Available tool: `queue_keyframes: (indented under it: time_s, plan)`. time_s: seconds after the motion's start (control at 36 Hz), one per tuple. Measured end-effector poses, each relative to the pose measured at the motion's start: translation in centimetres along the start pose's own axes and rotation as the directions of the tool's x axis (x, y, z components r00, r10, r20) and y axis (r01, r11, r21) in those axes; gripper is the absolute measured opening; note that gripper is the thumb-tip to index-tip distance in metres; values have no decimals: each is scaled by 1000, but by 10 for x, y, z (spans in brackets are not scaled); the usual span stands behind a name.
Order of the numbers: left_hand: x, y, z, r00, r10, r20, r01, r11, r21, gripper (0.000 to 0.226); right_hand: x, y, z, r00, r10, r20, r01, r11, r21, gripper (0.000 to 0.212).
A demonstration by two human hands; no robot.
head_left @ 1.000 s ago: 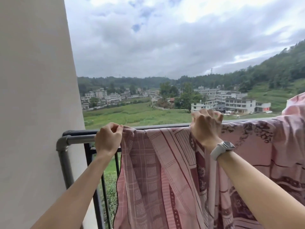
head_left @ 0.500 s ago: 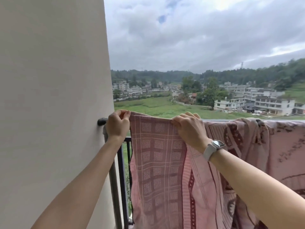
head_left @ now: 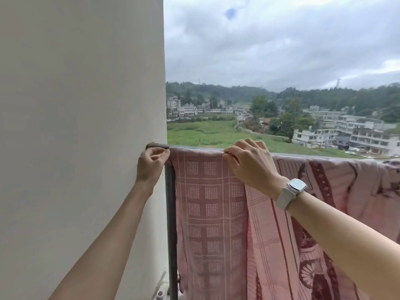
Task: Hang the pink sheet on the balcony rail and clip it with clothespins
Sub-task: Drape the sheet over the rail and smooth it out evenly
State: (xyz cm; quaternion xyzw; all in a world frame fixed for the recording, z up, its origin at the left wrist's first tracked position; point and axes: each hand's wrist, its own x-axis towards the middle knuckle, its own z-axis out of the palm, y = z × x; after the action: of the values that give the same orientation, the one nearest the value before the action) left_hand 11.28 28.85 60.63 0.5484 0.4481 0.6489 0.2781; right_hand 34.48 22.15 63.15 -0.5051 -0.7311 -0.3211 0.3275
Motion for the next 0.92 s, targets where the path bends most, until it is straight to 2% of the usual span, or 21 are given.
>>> queue_keyframes:
  time_s: [0.06, 0.14, 0.22, 0.28, 0.33, 0.42, 0.53, 0.61, 0.69, 0.75, 0.81, 0.86, 0.92]
  plan:
    - [-1, -2, -3, 999, 21, 43, -20, 999, -40, 16, 0, -1, 5, 1000, -2, -20, 2, 1000, 6, 19]
    - [0, 2, -1, 971, 146, 191, -149, 989, -1, 36, 0, -3, 9, 998, 2, -58, -1, 1000, 29, 15]
    - [-1, 7, 8, 928, 278, 249, -315, 942, 121, 28, -1, -3, 8, 998, 25, -56, -21, 998, 55, 16]
    - [-3, 8, 14, 909, 376, 179, -405, 898, 173, 16, -4, -1, 5, 999, 10, -45, -8, 999, 40, 18]
    - [-7, 7, 18, 900, 425, 101, -437, 881, 181, 11, -11, 3, 4, 999, -13, -44, 14, 1000, 4, 23]
    - [-14, 3, 21, 884, 468, 17, -462, 865, 198, 11, -27, 12, 7, 996, 13, -93, -19, 998, -60, 34]
    - [-38, -11, 20, 830, 546, -111, -493, 812, 313, 18, -56, 8, 17, 977, 41, -210, -65, 992, -104, 51]
    - [-74, -42, 21, 886, 446, -124, -410, 880, 238, 27, -82, 2, 28, 966, 96, -241, -113, 992, -59, 55]
    - [-106, -69, 25, 979, 194, 66, -199, 977, 81, 36, -106, -3, 37, 953, 192, -235, -210, 976, -56, 48]
    - [-118, -78, 31, 986, 31, 162, -46, 995, 87, 57, -122, -4, 41, 935, 277, -220, -310, 942, -130, 36]
    - [-124, -81, 37, 978, -59, 201, 36, 993, 115, 71, -139, 4, 45, 929, 329, -170, -361, 907, -215, 23]
    - [-129, -82, 44, 965, -130, 226, 107, 988, 112, 61, -156, 20, 45, 930, 344, -129, -367, 886, -284, 16]
    - [-136, -79, 49, 962, -133, 240, 107, 987, 119, 21, -166, 39, 35, 922, 372, -107, -387, 865, -321, 18]
